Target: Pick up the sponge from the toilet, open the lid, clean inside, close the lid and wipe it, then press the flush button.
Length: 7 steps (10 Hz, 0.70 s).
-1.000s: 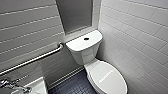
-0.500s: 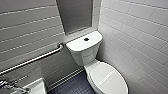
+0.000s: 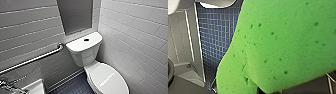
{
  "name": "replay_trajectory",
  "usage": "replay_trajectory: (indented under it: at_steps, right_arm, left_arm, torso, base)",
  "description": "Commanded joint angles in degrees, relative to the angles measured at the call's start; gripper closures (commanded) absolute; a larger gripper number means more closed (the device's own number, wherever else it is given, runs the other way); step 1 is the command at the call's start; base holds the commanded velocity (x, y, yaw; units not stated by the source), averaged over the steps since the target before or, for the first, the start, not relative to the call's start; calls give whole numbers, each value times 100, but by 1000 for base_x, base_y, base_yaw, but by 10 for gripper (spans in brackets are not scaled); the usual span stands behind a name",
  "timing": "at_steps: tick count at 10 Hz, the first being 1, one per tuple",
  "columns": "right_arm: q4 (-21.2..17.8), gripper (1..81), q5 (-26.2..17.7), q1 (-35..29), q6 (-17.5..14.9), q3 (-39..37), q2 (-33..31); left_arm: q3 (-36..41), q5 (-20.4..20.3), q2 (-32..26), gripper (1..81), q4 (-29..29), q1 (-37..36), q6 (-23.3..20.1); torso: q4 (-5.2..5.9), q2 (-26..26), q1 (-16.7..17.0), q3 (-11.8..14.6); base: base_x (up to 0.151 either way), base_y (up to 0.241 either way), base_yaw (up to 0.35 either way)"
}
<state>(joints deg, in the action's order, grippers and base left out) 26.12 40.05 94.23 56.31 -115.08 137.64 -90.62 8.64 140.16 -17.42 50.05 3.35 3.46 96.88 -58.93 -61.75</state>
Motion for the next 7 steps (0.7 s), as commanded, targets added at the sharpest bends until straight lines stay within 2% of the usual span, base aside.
replay_trajectory:
  at_steps: [1,4,7]
  right_arm:
    - [235,811,-164,57,-32,57,-208]
    - [270,811,-164,48,-32,-22,-147]
    - [270,811,-173,47,-32,-171,-33]
  left_arm:
    - [89,366,101,10,-262,-711,25]
    - [-201,375,636,10,-815,-1186,25]
    - [-509,393,1146,10,-1017,-1449,43]
  torso:
    - [0,0,0,0]
    - [0,2,0,0]
    - [0,2,-2,0]
  base:
    - [0,0,0]
    - [0,0,0]
    - [0,0,0]
